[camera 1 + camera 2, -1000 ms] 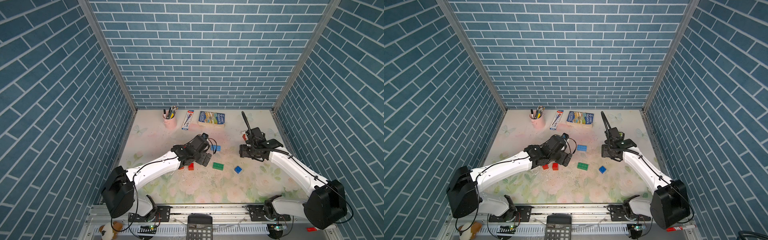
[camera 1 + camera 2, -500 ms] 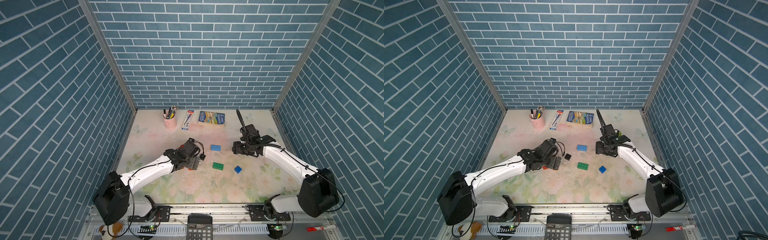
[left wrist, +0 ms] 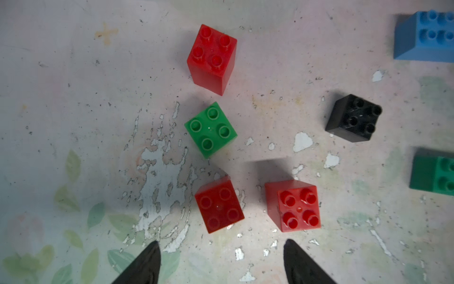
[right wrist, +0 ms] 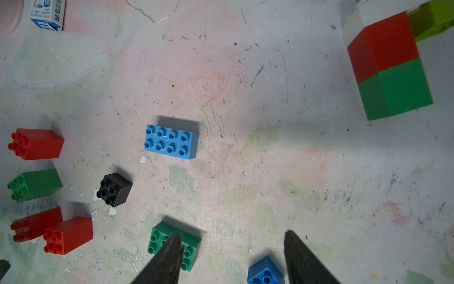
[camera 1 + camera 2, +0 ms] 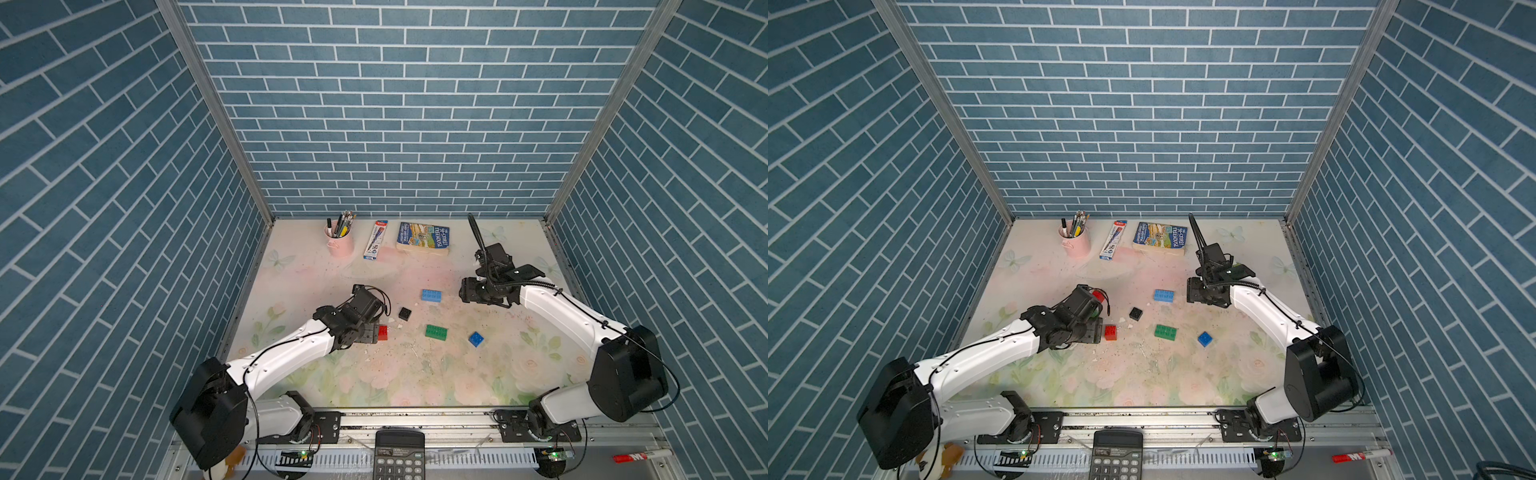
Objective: Assemble the letter r with lego
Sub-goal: Pick up the lego brick from the center of the board.
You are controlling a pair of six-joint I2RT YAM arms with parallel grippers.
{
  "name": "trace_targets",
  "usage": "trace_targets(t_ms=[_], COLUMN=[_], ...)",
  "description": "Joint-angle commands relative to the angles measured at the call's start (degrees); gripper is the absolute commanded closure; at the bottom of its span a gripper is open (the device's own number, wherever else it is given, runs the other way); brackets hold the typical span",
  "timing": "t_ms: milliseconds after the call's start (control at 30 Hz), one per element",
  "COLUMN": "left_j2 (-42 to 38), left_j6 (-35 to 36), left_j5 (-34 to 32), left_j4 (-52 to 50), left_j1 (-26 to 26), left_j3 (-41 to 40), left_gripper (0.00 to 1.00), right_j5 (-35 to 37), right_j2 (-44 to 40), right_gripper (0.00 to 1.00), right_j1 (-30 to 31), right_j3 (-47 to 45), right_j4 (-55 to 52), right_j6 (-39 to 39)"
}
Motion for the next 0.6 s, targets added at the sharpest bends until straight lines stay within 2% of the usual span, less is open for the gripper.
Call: trace_targets(t_ms=[0, 300, 567], left_j2=[1.89, 7.88, 11.59], left_j6=[-1.77, -3.80, -4.46], left_j5=[2.62, 2.89, 2.28], left_j4=[2.65, 3.73, 2.97], left_j1=[1.67, 3.24, 3.69], left_j3=[-0.17, 1.05, 2.78], left_gripper=[0.24, 0.40, 0.51], right_j5=[0.87, 3.13, 3.44], right_j2=[-0.67, -3.40, -4.00], right_gripper=[0.32, 0.30, 0.30], right_j1=[0.36, 0.36, 0.36], right_j3=[0.85, -0.91, -1.95], right_j4=[0.44, -0.19, 0.00], right_j6=[1.33, 0.01, -1.22])
